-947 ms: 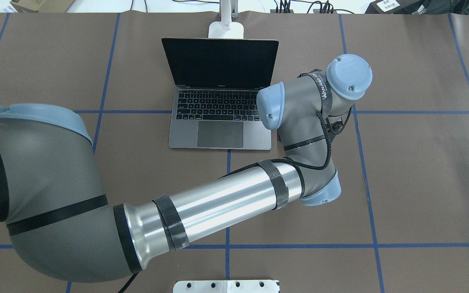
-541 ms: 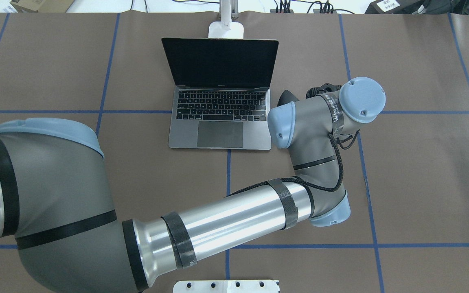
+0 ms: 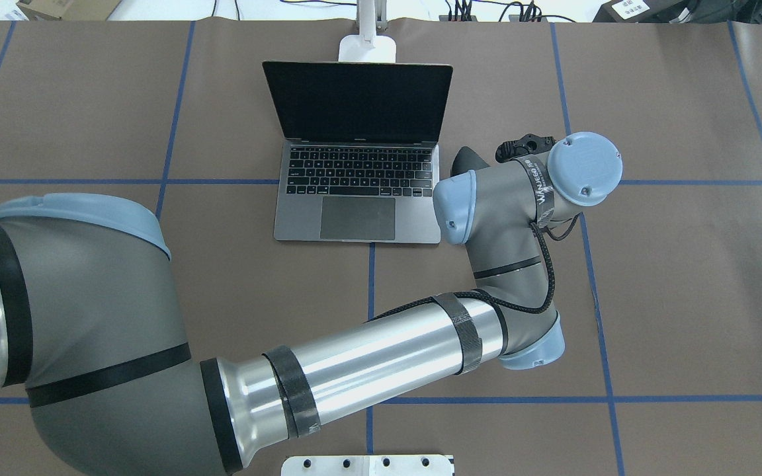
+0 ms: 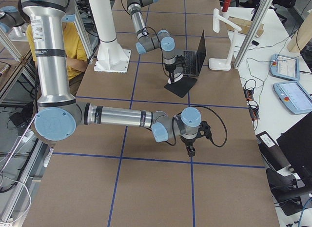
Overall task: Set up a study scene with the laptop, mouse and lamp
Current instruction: 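Lower the white mouse onto the mouse pad and open left gripper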
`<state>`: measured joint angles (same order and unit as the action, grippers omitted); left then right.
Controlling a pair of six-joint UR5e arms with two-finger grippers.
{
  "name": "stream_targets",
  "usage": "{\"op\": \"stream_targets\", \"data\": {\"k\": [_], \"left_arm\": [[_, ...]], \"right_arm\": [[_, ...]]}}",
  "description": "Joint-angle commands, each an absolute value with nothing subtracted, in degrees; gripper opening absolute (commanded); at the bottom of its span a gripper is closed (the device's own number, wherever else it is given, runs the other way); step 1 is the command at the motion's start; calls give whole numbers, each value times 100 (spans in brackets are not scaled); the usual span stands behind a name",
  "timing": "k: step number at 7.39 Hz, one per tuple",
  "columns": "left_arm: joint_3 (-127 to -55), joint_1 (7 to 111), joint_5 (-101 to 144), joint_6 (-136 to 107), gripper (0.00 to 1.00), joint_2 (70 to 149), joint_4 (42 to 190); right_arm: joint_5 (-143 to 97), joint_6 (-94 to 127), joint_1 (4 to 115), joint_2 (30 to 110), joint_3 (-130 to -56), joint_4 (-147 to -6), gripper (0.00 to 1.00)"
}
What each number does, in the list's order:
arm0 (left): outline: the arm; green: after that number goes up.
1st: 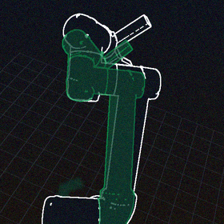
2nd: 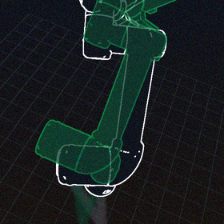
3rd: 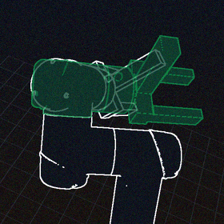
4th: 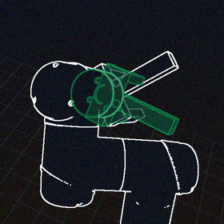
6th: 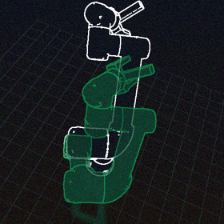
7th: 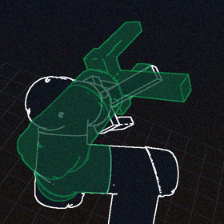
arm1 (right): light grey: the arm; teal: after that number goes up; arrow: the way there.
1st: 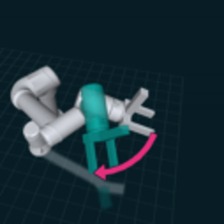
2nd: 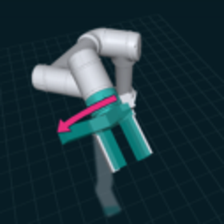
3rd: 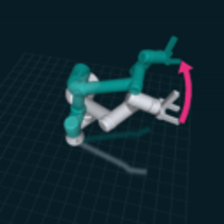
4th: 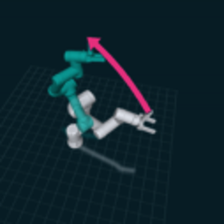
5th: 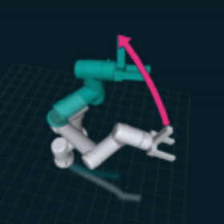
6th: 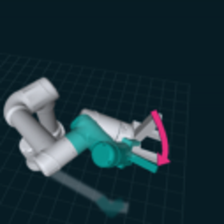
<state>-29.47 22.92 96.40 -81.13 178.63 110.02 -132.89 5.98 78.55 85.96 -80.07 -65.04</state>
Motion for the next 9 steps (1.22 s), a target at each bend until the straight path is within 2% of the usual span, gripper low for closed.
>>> {"op": "stream_targets", "data": {"k": [1,2,4,9], "left_arm": [[-2813,2285,9571,-8182,67,17859,11179],[-2813,2285,9502,-8244,75,17859,11223],[-2812,2285,9483,-8253,96,17868,11259],[-3048,2311,9597,-8148,100,17868,11320]], "right_arm": [[-13289,598,7857,8596,-8007,-6504,100],[-13289,598,7857,8596,-8016,-6504,100],[-13289,598,7857,8596,-8016,-6504,100],[-13263,580,7857,8578,-7998,-6495,100]]}}
